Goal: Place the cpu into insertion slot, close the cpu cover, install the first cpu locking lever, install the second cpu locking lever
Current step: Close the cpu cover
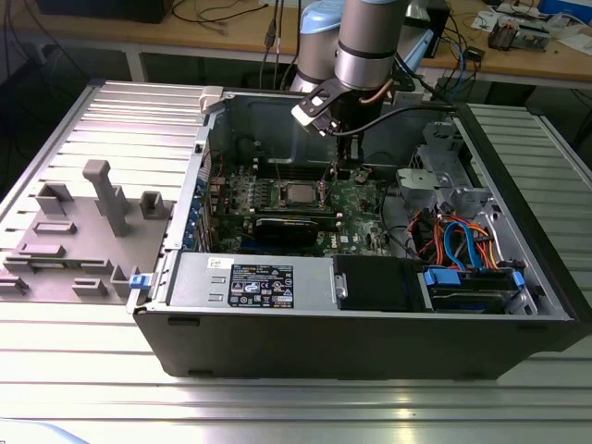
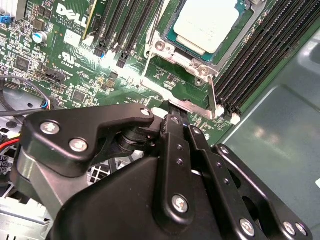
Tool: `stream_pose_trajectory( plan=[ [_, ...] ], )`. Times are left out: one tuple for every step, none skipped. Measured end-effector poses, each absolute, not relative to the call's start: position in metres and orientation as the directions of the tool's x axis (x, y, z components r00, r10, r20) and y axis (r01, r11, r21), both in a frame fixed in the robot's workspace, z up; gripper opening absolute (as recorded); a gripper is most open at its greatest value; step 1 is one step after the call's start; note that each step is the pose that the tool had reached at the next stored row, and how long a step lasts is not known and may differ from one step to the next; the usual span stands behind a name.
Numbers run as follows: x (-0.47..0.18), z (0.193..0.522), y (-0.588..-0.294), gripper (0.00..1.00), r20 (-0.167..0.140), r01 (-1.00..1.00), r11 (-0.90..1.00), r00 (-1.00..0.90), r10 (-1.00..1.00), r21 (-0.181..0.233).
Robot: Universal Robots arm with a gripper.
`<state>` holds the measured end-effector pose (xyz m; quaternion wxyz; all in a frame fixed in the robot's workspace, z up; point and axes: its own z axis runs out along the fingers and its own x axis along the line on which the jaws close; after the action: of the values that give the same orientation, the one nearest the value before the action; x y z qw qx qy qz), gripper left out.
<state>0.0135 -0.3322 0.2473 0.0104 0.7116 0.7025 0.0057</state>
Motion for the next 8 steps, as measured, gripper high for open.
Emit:
stream_pose_trajectory(
  plan=[
    [0.0135,0.2473,-0.3322,0.11,-0.007,1.000,-0.013,0.013,1.000,0.023],
    [0.0135,0.2473,-0.3322,0.11,-0.007,1.000,-0.013,0.013,1.000,0.023],
    [0.0135,0.2473,-0.3322,0.11,-0.007,1.000,-0.013,0.013,1.000,0.023],
    [0.0135,0.2473,-0.3322,0.11,-0.007,1.000,-0.013,0.013,1.000,0.023],
    [0.0135,0.2473,-0.3322,0.11,-0.007,1.000,-0.013,0.013,1.000,0.023],
    [0.0135,0.2473,-0.3322,0.11,-0.007,1.000,-0.013,0.013,1.000,0.023],
    [0.0134,0.2473,-0.3322,0.11,-0.007,1.000,-0.013,0.013,1.000,0.023],
    [0.0130,0.2473,-0.3322,0.11,-0.007,1.000,-0.013,0.013,1.000,0.023]
  ],
)
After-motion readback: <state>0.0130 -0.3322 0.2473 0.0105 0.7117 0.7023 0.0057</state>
